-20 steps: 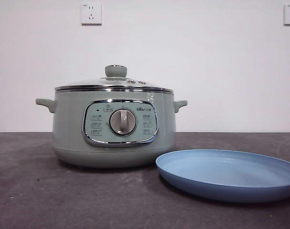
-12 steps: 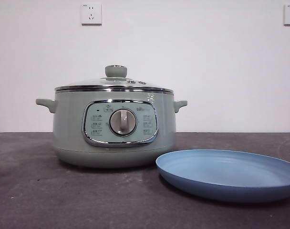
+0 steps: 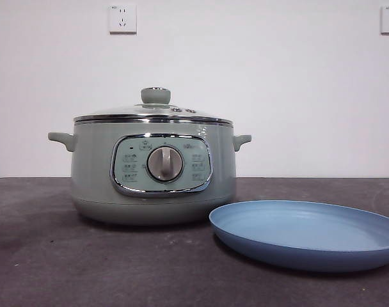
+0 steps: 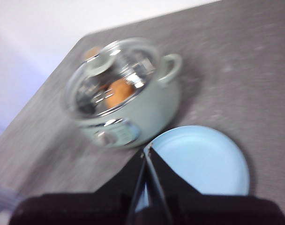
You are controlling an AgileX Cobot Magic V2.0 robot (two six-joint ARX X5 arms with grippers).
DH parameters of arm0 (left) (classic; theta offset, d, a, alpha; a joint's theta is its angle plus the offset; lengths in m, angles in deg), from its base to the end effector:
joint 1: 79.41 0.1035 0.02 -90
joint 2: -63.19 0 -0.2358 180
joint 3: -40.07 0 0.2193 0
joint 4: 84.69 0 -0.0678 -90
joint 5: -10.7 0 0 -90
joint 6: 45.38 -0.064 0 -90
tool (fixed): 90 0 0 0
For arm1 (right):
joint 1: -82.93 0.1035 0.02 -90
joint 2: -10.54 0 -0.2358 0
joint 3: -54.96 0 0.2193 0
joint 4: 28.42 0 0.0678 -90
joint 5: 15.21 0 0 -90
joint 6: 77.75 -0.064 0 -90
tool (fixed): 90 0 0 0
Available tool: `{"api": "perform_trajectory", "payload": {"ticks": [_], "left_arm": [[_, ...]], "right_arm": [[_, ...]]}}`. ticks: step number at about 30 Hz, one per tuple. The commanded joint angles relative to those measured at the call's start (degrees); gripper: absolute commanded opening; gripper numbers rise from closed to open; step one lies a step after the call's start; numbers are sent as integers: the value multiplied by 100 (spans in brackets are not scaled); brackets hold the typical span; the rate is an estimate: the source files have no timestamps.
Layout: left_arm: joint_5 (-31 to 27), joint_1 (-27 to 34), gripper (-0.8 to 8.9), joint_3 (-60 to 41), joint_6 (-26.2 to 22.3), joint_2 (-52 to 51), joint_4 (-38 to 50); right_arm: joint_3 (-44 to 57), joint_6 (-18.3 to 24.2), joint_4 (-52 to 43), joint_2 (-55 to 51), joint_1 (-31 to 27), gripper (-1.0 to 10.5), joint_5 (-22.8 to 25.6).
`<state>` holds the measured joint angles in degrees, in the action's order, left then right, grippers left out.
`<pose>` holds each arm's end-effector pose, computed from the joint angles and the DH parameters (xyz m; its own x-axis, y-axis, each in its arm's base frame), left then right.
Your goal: Take the potato out from the steamer,put the potato on the plate,close the lid
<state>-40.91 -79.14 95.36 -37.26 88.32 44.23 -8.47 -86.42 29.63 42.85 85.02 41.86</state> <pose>0.1065 -0.0392 0.2717 0.7351 -0.6176 -0.2799 0.5202 0.7784 -0.3515 0.1154 0.0390 0.2878 0.7280 0.5705 -0.3801 -0.4408 0.8142 0.3778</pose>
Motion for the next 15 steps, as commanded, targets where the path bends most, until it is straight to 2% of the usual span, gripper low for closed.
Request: {"api": "perform_trajectory", "payload": {"ticks": [1, 8, 14, 15], "left_arm": [[409, 13, -8, 433, -654, 374, -378], [669, 4, -9, 1241, -1386, 1005, -1311], [662, 4, 11, 1329, -1419, 1025, -1379], [662, 4, 78, 1329, -1416, 1025, -1379]], "right_arm": [[-614, 684, 535, 433, 153, -11, -254], [-1606, 1335, 1738, 1187, 476, -11, -466], [-1703, 1370, 1834, 1303, 564, 25, -450], [-1703, 1370, 1829, 1300, 564, 108, -450]]}}
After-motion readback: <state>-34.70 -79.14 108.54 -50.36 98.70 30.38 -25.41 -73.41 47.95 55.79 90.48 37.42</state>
